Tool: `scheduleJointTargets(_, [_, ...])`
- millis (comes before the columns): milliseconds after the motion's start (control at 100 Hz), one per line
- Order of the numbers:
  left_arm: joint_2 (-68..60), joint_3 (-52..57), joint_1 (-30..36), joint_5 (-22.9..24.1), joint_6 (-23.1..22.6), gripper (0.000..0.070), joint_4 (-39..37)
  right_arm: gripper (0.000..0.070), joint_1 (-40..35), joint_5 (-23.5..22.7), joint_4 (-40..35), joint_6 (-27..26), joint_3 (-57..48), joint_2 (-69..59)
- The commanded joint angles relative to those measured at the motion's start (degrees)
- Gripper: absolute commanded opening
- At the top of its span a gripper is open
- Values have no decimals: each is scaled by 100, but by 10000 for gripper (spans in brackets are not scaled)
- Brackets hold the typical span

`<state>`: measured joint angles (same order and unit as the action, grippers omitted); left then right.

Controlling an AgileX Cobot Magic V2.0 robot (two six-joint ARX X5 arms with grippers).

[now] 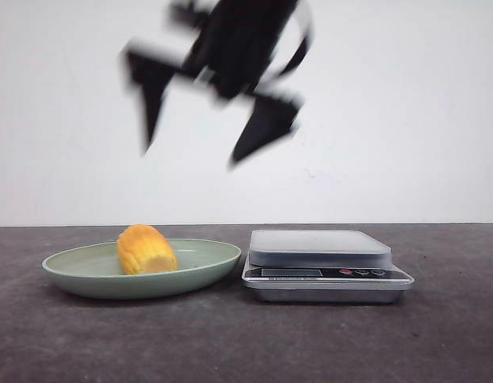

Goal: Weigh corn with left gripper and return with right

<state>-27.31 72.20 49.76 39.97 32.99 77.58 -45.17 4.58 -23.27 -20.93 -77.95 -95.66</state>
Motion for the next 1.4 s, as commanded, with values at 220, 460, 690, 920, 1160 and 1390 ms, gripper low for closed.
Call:
scheduleJointTargets(220, [-20,-7,52,20,-197,431,-343,653,802,310,-1377,988,-127,2317])
scheduleJointTargets(460, [-20,-302,52,7,-444,431,-1121,653,855,1056,-2645,1193,-122,4210])
scheduleJointTargets(690, [-20,-743,52,-85,-516,431,-1591,653,855,1613,-3965,765,-111,5807])
scheduleJointTargets(920, [-37,-903,52,-68,-555,429,-1753,633,857,1805,-4806,590,-107,6822])
scheduleJointTargets(1160, [-37,-903,52,-33,-647,0,-1753,0,857,1867,-5250,428,0,6970])
scheduleJointTargets(1390, [-35,-901,52,-31,-684,10,-1788,7,857,1943,-5191,291,101,6968])
